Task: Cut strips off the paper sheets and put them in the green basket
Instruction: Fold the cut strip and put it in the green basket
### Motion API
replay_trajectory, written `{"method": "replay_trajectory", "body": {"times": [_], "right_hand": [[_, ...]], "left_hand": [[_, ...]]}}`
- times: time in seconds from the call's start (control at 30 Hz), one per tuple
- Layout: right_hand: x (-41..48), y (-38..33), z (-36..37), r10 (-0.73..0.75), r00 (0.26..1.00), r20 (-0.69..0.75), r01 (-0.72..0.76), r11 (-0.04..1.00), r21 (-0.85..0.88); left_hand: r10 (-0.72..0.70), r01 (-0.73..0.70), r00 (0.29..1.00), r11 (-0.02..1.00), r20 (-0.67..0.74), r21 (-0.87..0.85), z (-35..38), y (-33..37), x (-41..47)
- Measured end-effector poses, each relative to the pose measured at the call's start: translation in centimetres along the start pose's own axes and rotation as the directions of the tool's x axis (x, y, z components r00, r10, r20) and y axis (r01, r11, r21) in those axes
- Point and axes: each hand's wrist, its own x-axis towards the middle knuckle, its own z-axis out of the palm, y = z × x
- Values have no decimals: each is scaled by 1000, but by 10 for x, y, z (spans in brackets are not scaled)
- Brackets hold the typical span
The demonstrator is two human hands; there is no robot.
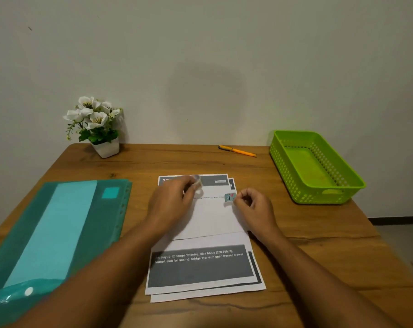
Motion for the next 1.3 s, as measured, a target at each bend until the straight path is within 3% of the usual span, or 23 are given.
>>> {"method": "replay_trajectory", "body": {"times": [0.27,0.43,0.53,0.63,0.77,0.93,1.0,1.1,1.2,1.3], "right_hand": [[1,8,4,-86,996,-9,86,996,-26],[1,9,5,-110,994,-23,110,994,-26],[1,9,4,-113,993,-20,112,993,-29],[1,8,4,-113,993,-20,112,993,-43],[1,8,4,-95,995,-21,94,995,-41],[1,3,2,-26,999,-45,28,999,31],[1,0,0,-4,999,-50,8,998,69],[-1,-4,-3,38,999,-24,-36,997,74],[-1,-7,-9,101,995,6,-102,990,96],[4,-14,-22,245,967,71,-255,933,254]], "left_hand": [[-82,59,991,979,109,194,3,-37,108],[-193,149,973,943,126,296,13,-44,136],[-190,133,972,928,136,348,22,-49,141],[-185,131,974,934,135,332,24,-55,138],[-221,216,975,957,3,194,18,-32,111],[63,-50,991,993,115,-108,39,30,28],[58,-37,987,990,148,-140,49,43,2],[-4,18,984,997,181,-77,59,44,-18],[129,-147,974,985,188,84,67,38,-23],[158,-185,969,973,188,135,69,37,-21]]}}
